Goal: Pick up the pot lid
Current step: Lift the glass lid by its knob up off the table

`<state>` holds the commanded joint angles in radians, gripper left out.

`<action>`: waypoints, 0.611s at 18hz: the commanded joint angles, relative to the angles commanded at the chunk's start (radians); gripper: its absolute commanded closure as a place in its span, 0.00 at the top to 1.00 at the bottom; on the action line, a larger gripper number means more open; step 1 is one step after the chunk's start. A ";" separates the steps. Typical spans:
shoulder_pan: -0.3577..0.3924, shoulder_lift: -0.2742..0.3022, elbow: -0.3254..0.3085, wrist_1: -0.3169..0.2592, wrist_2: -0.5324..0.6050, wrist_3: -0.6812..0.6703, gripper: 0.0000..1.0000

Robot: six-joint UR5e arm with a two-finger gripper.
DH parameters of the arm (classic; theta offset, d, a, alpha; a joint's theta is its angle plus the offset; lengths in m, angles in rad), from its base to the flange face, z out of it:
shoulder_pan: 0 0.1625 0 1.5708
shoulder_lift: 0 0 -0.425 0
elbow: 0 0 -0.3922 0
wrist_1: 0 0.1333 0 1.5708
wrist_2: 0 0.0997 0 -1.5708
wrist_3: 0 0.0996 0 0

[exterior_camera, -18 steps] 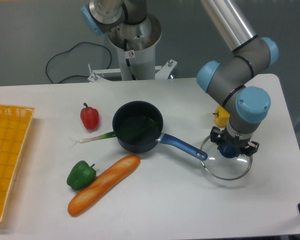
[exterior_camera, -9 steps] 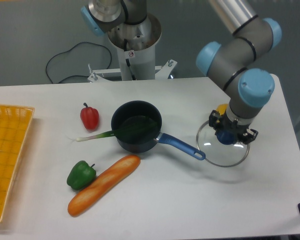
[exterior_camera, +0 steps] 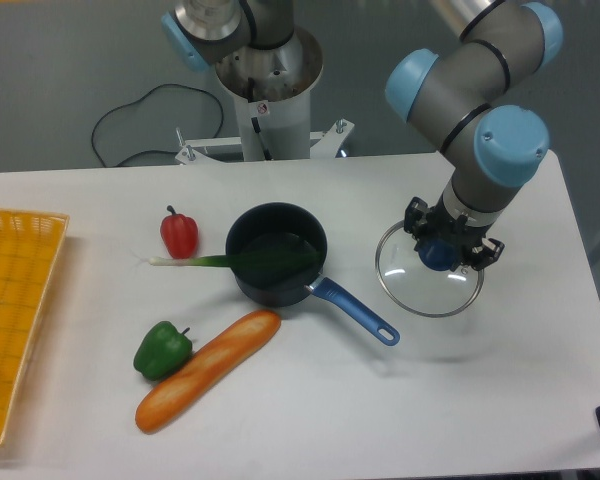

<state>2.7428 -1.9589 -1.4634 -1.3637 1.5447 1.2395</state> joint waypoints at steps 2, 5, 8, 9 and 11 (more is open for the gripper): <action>-0.012 0.002 0.000 0.000 0.000 0.000 0.26; -0.038 0.020 0.000 0.002 0.000 0.012 0.26; -0.055 0.041 -0.003 0.005 -0.006 0.031 0.26; -0.057 0.044 -0.003 0.005 -0.006 0.031 0.26; -0.060 0.045 -0.008 0.008 -0.005 0.031 0.26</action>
<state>2.6830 -1.9144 -1.4711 -1.3561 1.5401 1.2701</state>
